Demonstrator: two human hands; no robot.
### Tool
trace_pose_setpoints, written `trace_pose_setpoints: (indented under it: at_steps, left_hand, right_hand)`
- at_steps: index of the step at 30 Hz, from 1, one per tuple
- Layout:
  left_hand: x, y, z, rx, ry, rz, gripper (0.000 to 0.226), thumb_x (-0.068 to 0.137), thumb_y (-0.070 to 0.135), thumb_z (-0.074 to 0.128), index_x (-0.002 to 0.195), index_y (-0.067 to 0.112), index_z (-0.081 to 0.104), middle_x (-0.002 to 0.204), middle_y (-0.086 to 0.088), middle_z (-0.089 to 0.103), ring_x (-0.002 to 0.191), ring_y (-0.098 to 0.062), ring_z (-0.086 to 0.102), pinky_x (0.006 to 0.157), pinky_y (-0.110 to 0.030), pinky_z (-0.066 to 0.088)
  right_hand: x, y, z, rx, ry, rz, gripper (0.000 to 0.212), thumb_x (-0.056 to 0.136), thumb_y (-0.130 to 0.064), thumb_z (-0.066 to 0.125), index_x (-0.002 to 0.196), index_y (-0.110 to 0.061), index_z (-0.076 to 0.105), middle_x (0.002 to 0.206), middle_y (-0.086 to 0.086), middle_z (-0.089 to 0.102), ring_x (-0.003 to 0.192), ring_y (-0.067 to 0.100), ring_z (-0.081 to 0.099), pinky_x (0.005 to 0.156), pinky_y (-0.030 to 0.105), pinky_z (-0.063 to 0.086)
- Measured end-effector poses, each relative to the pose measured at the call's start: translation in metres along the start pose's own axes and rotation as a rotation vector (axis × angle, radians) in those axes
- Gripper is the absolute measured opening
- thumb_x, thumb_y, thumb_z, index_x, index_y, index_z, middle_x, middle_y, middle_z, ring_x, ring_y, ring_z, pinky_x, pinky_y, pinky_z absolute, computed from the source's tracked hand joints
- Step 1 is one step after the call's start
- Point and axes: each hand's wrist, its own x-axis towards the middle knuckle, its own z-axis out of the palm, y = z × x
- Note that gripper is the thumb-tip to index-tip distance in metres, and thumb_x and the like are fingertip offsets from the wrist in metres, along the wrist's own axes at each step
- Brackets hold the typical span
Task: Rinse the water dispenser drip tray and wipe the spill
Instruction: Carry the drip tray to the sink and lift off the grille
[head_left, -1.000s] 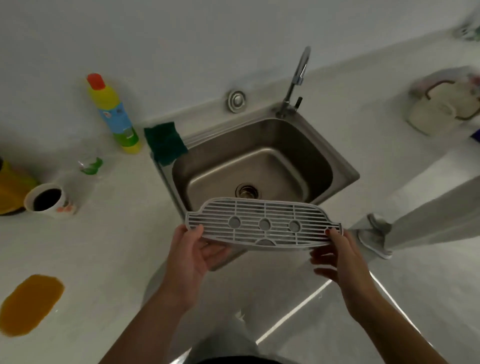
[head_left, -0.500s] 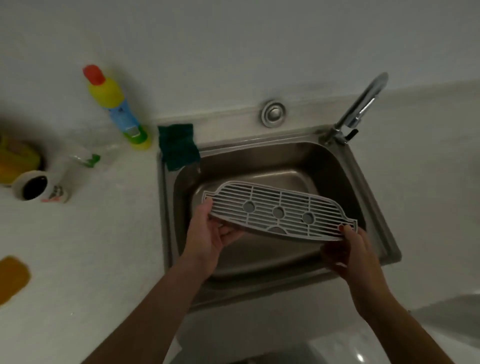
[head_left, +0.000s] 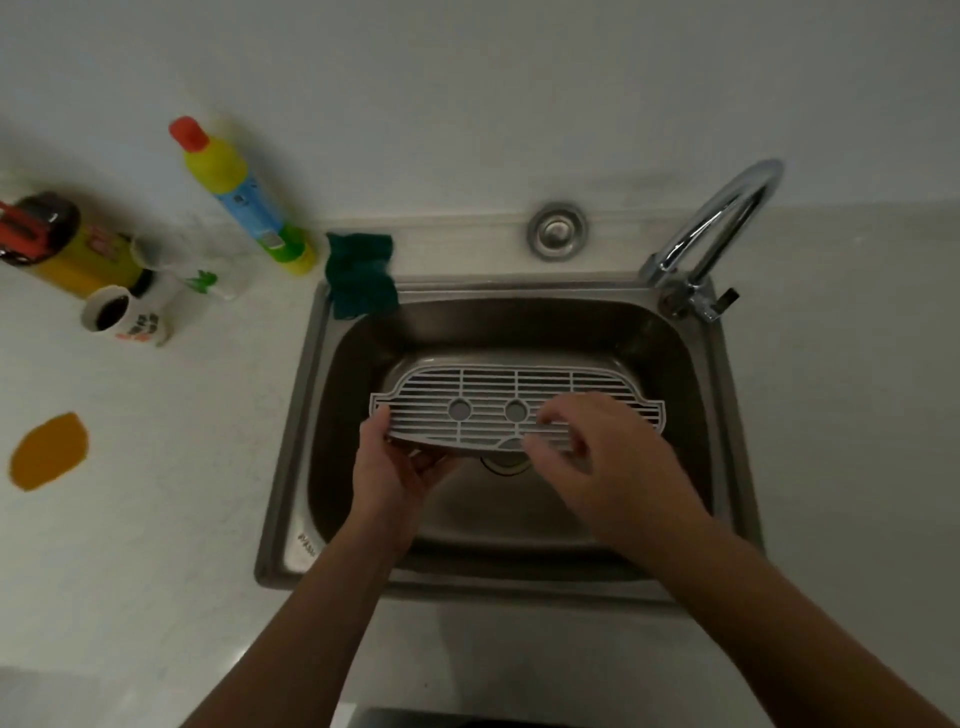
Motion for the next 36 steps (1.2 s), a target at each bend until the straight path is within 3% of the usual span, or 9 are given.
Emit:
trace_pose_setpoints:
  at_steps: [2, 4, 9, 13, 18, 21, 25, 30, 36]
  left_hand:
    - [-0.003, -0.006, 0.005, 0.016, -0.007, 0.013, 0.051, 0.105, 0.047, 0.039, 0.136, 0.014, 0.063, 0.126, -0.018, 0.074, 0.117, -0.036, 0.071, 0.088, -0.048, 0.062]
    - [-0.004, -0.012, 0.007, 0.022, -0.005, 0.023, 0.051, 0.104, 0.048, 0.041, 0.136, 0.016, 0.063, 0.125, -0.017, 0.075, 0.115, -0.035, 0.072, 0.089, -0.048, 0.061]
    - [0.004, -0.023, 0.003, 0.034, -0.021, 0.03, 0.051, 0.101, 0.049, 0.046, 0.136, 0.015, 0.062, 0.123, -0.016, 0.075, 0.111, -0.032, 0.074, 0.084, -0.043, 0.062]
    - [0.015, -0.022, 0.001, 0.046, -0.048, 0.034, 0.051, 0.098, 0.049, 0.048, 0.134, 0.016, 0.062, 0.121, -0.014, 0.077, 0.107, -0.029, 0.076, 0.082, -0.042, 0.063]
    - [0.028, -0.02, -0.003, 0.046, -0.075, -0.001, 0.053, 0.096, 0.053, 0.047, 0.131, 0.017, 0.066, 0.123, -0.014, 0.076, 0.111, -0.03, 0.073, 0.087, -0.044, 0.06]
    - [0.039, -0.018, -0.006, 0.03, -0.087, -0.037, 0.054, 0.102, 0.049, 0.043, 0.137, 0.013, 0.062, 0.128, -0.018, 0.073, 0.109, -0.03, 0.072, 0.087, -0.044, 0.058]
    - [0.055, -0.01, -0.011, 0.018, -0.098, -0.056, 0.056, 0.104, 0.046, 0.042, 0.14, 0.008, 0.06, 0.133, -0.021, 0.069, 0.109, -0.029, 0.07, 0.089, -0.044, 0.056]
    - [0.071, -0.003, -0.017, 0.037, -0.111, -0.063, 0.057, 0.103, 0.049, 0.044, 0.141, 0.01, 0.059, 0.134, -0.02, 0.069, 0.121, -0.035, 0.066, 0.096, -0.048, 0.055]
    - [0.082, 0.003, -0.025, 0.014, -0.099, -0.07, 0.054, 0.099, 0.051, 0.052, 0.14, 0.018, 0.061, 0.135, -0.016, 0.069, 0.124, -0.037, 0.066, 0.101, -0.052, 0.055]
  right_hand:
    - [0.011, 0.002, 0.013, -0.201, -0.086, -0.05, 0.045, 0.094, -0.062, 0.049, 0.131, -0.036, 0.055, 0.109, -0.011, 0.061, 0.097, 0.006, 0.053, 0.087, 0.03, 0.048]
    - [0.02, 0.007, 0.02, -0.304, -0.106, -0.087, 0.05, 0.093, -0.062, 0.051, 0.134, -0.033, 0.051, 0.112, -0.005, 0.062, 0.1, 0.013, 0.055, 0.089, 0.035, 0.05]
    - [0.034, 0.024, 0.028, -0.297, -0.186, -0.026, 0.045, 0.086, -0.068, 0.054, 0.114, -0.033, 0.056, 0.099, -0.006, 0.063, 0.088, 0.014, 0.057, 0.081, 0.038, 0.055]
    - [0.044, 0.028, 0.029, -0.317, -0.293, -0.024, 0.045, 0.089, -0.069, 0.049, 0.114, -0.034, 0.061, 0.099, -0.006, 0.066, 0.088, 0.014, 0.058, 0.08, 0.037, 0.053]
    - [0.059, 0.021, 0.027, -0.375, -0.368, -0.039, 0.035, 0.089, -0.069, 0.047, 0.1, -0.037, 0.054, 0.09, -0.009, 0.064, 0.08, 0.013, 0.06, 0.076, 0.042, 0.056]
    - [0.065, 0.014, 0.029, -0.464, -0.347, -0.051, 0.035, 0.09, -0.068, 0.047, 0.105, -0.037, 0.053, 0.095, -0.008, 0.068, 0.085, 0.017, 0.064, 0.076, 0.043, 0.056]
    - [0.075, 0.003, 0.03, -0.605, -0.238, -0.128, 0.033, 0.094, -0.061, 0.049, 0.107, -0.032, 0.055, 0.092, -0.003, 0.068, 0.077, 0.019, 0.061, 0.07, 0.04, 0.054]
    - [0.087, -0.007, 0.022, -0.611, -0.351, -0.076, 0.037, 0.1, -0.058, 0.043, 0.12, -0.028, 0.054, 0.106, 0.0, 0.067, 0.094, 0.023, 0.064, 0.082, 0.045, 0.055]
    - [0.073, 0.001, -0.026, -0.453, -0.237, -0.003, 0.029, 0.099, -0.054, 0.046, 0.118, -0.034, 0.055, 0.104, -0.009, 0.065, 0.091, 0.012, 0.06, 0.085, 0.038, 0.054]
